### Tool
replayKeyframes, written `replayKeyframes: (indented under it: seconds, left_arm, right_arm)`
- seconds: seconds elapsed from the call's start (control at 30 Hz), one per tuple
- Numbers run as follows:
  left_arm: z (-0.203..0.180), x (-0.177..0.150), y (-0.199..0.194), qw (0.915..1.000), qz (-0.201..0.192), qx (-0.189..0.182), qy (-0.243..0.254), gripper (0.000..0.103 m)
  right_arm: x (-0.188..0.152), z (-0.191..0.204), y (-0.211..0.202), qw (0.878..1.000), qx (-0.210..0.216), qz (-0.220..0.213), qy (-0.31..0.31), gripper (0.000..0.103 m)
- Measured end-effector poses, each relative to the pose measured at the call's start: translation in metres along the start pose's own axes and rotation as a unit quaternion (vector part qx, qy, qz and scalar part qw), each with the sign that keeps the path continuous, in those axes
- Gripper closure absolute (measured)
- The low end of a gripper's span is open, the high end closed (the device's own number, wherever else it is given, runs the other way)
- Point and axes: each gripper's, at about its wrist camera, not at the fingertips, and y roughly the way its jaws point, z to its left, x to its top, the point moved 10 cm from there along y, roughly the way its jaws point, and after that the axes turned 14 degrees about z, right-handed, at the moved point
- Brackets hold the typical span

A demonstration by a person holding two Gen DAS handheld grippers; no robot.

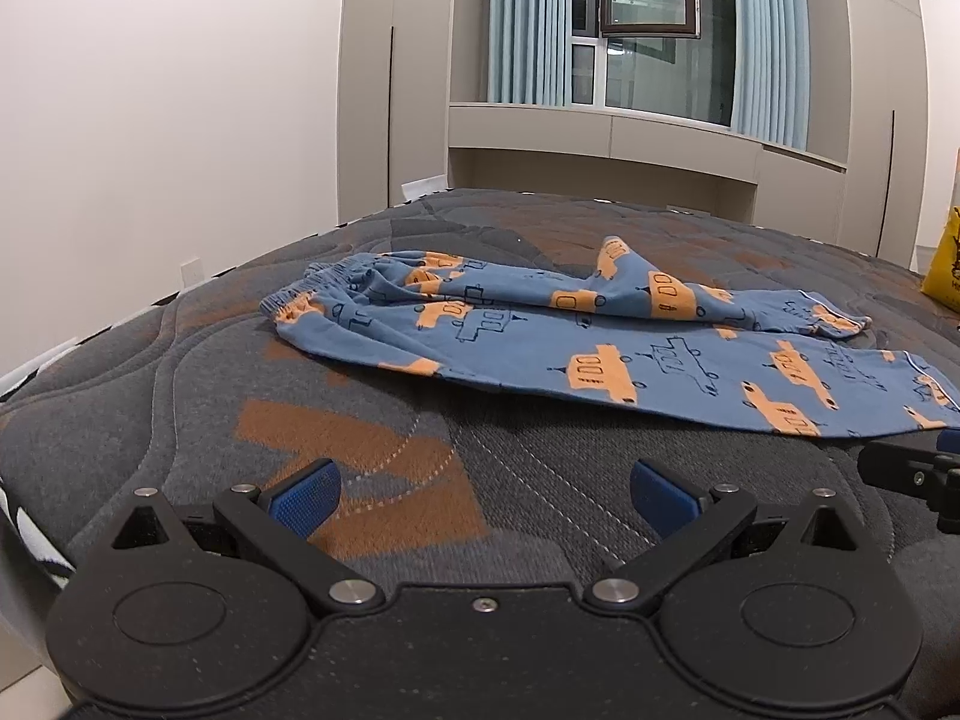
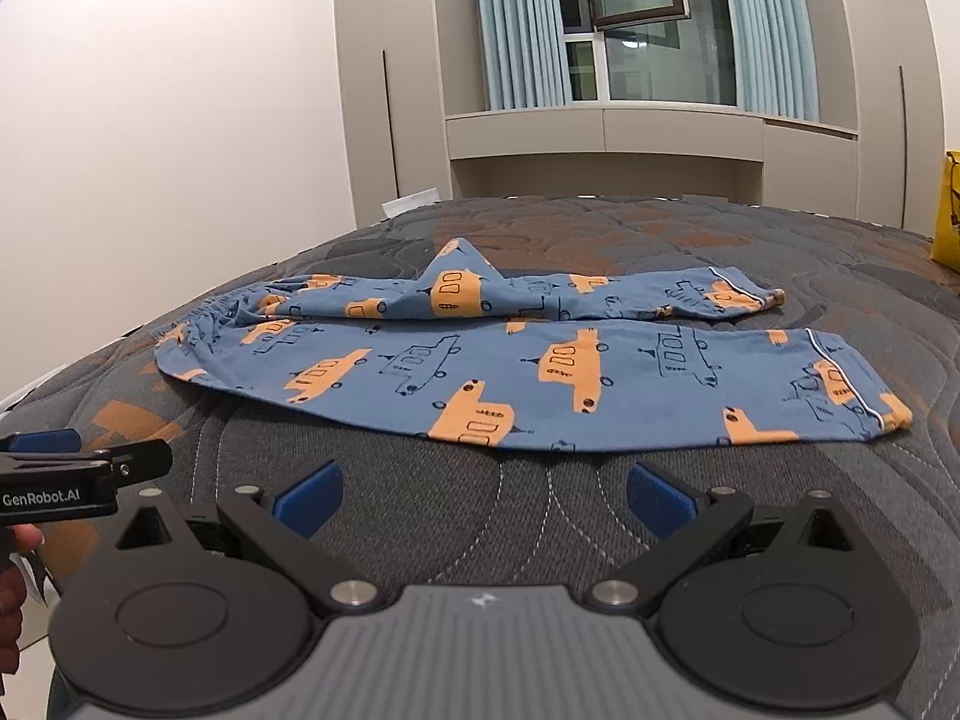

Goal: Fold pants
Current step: 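Move both tools to the pants waistband and close both grippers on it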

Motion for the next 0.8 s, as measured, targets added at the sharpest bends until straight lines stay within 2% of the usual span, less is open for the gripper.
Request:
replayKeyframes:
  seconds: [0.07, 0.17, 0.33, 0.57, 0.8]
  left_arm:
    - [0.004, 0.005, 0.003, 1.0000, 0.003, 0.005, -0.006, 0.001]
    - [0.016, 0.015, 0.010, 0.9993, 0.009, 0.033, -0.017, 0.001]
    - [0.043, 0.043, 0.013, 0.9968, -0.014, 0.075, -0.022, 0.001]
    - [0.081, 0.080, 0.022, 0.9915, -0.039, 0.119, -0.036, 0.001]
    - [0.108, 0.119, 0.039, 0.9879, -0.064, 0.140, -0.015, 0.001]
  right_arm:
    - [0.006, -0.001, 0.003, 1.000, 0.008, 0.004, -0.004, 0.000]
    - [0.017, -0.003, 0.010, 1.000, 0.011, 0.013, -0.016, 0.000]
    - [0.036, -0.003, 0.022, 0.998, 0.007, 0.035, -0.057, 0.000]
    - [0.062, -0.007, 0.029, 0.996, 0.004, 0.018, -0.084, 0.000]
    - [0.080, -0.013, 0.044, 0.995, 0.007, 0.008, -0.095, 0.000]
